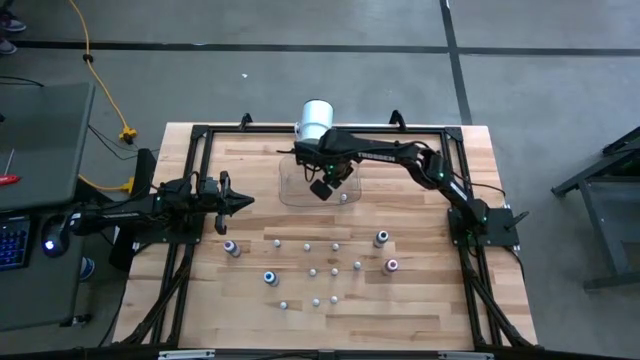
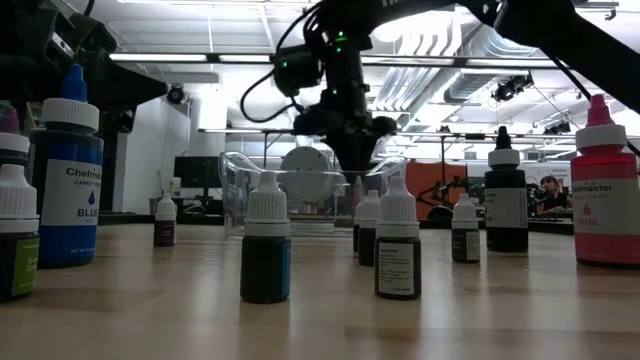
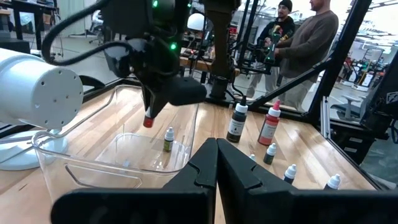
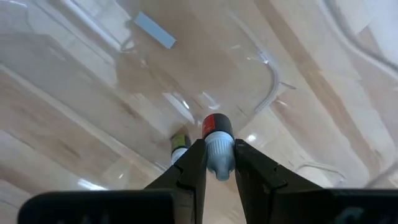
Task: Pick & Place food coloring
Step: Put the bottom small red food coloring bottle into the transparent bin
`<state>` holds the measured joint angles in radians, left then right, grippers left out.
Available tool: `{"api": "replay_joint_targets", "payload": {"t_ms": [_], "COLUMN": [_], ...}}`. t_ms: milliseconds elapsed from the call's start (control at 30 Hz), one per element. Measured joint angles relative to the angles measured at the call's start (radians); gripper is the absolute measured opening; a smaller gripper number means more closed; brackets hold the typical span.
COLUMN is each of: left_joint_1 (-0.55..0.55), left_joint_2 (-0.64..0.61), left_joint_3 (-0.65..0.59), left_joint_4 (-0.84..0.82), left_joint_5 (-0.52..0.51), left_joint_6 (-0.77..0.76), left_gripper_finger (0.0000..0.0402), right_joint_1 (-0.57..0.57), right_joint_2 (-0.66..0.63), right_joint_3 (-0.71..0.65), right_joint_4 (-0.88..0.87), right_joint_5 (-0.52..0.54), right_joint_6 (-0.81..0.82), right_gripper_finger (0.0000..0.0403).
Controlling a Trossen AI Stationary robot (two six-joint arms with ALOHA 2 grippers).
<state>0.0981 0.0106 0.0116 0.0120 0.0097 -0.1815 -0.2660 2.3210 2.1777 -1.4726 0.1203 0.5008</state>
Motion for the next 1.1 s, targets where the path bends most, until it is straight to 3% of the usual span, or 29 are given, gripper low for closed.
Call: {"api": "replay_joint_targets", "payload": {"t_ms": [1100], "left_joint_1": [0.0], "left_joint_2": [0.0], "left_joint_3": [0.0], "left_joint_4": [0.0], "left_joint_5": [0.0], "left_joint_6": [0.0], "left_gripper_finger": [0.0001], "right_joint_1": [0.019], "right_joint_2": [-0.005], "right_joint_3": [0.0], "right_joint_4": [0.019], "right_joint_5": [-0.023], "right_joint_6": [0.017], "right_gripper_finger": [0.0066]}}
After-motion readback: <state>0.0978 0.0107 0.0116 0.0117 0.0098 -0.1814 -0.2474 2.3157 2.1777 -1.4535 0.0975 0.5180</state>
